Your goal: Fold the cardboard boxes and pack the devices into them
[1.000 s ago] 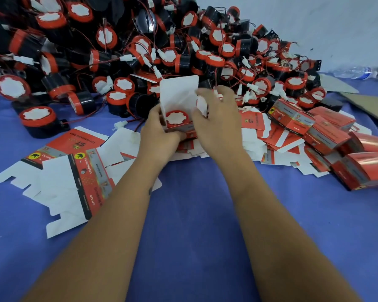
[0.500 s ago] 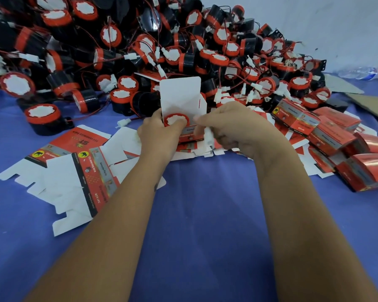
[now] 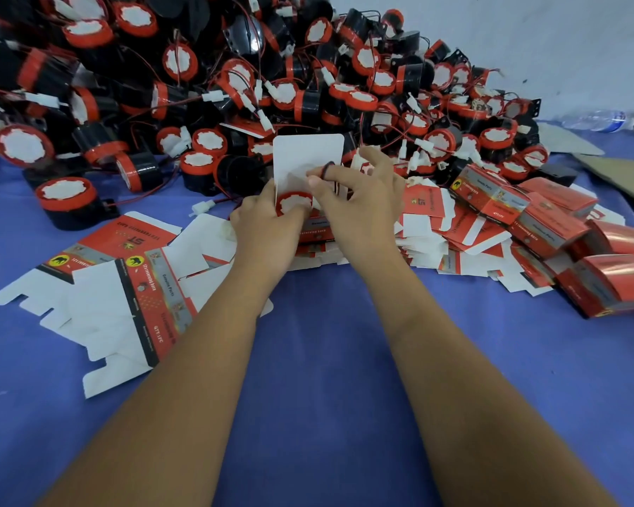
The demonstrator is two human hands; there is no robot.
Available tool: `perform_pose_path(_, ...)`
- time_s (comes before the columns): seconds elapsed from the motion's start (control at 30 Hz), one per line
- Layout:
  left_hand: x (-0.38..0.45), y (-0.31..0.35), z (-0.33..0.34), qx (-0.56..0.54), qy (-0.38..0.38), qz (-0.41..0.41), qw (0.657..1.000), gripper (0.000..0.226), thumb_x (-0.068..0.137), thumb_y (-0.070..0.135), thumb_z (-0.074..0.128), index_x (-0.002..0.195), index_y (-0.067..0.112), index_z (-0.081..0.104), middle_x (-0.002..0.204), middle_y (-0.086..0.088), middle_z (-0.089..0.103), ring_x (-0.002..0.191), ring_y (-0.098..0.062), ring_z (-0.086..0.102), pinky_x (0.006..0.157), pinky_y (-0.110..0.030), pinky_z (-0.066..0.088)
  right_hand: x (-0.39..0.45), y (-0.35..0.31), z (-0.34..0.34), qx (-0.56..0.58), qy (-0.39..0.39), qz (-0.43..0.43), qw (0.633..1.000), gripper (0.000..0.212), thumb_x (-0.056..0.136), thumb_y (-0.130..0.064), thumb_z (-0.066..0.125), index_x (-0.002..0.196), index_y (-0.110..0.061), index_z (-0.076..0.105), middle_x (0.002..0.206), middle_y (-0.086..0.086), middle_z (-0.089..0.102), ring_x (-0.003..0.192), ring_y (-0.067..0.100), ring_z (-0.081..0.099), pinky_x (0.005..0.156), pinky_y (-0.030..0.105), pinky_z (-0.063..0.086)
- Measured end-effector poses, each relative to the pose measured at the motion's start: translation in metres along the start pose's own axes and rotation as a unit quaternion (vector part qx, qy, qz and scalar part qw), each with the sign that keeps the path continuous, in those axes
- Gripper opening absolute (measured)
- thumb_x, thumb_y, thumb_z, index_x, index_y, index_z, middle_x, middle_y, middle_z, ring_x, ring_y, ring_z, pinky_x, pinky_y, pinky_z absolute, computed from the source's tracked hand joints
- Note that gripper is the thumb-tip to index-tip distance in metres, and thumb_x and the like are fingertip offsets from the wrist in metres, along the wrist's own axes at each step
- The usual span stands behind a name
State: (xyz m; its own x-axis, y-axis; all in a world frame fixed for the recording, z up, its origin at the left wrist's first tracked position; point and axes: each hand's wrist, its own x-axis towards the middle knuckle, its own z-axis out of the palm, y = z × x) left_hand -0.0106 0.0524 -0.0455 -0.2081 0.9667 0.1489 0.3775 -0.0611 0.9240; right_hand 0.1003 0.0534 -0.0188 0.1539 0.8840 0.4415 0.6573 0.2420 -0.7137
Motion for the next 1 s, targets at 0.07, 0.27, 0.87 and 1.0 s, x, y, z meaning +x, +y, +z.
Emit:
perform_pose_path(0.07, 0.002, -0.002, 0.0, -0.002, -0.001, 0.003, 1.0, 0.05, 0.088, 0.042, 0.052, 0.136, 0.028, 0.055, 0.13, -0.006, 0.059, 0.129, -0.03, 0.046, 0.108, -0.049, 0.04, 0.002, 0.005, 0.001, -0.01, 0.046, -0.022, 0.999, 0.013, 0.086, -0.039, 0.072, 0.094, -0.03, 0.077, 0.146, -0.002, 0.041, 0.134, 0.025, 0.029, 0.109, 0.047, 0.028)
perform_pose_path(0.27, 0.003, -0.003, 0.002, 0.004, 0.056, -0.01, 0.998, 0.036, 0.094, 0.032, 0.057, 0.127, 0.018, 0.059, 0.126, -0.011, 0.057, 0.127, -0.032, 0.046, 0.106, -0.05, 0.041, 0.006, 0.016, -0.009, -0.165, 0.057, -0.146, 0.974, 0.018, 0.086, -0.037, 0.07, 0.084, -0.022, 0.078, 0.144, 0.007, 0.049, 0.134, 0.032, 0.036, 0.103, 0.037, 0.023)
perform_pose_path(0.87, -0.006, 0.009, -0.002, -0.146, 0.049, -0.061, 0.986, 0.052, 0.083, 0.045, 0.075, 0.123, 0.019, 0.055, 0.119, 0.001, 0.064, 0.111, -0.018, 0.062, 0.097, -0.041, 0.053, -0.002, 0.016, -0.003, -0.19, -0.083, -0.191, 0.96, 0.026, 0.088, -0.034, 0.054, 0.073, -0.021, 0.071, 0.112, -0.001, 0.041, 0.108, 0.021, 0.034, 0.095, 0.037, 0.023)
perform_pose_path(1.0, -0.004, 0.006, -0.003, -0.145, 0.058, -0.066, 0.986, 0.031, 0.09, 0.036, 0.066, 0.116, 0.026, 0.052, 0.116, 0.003, 0.064, 0.108, -0.018, 0.062, 0.095, -0.039, 0.053, -0.004, 0.015, -0.009, -0.002, -0.114, -0.149, 0.982, 0.023, 0.085, -0.032, 0.052, 0.095, -0.024, 0.071, 0.102, -0.005, 0.05, 0.092, 0.007, 0.04, 0.095, 0.038, 0.038)
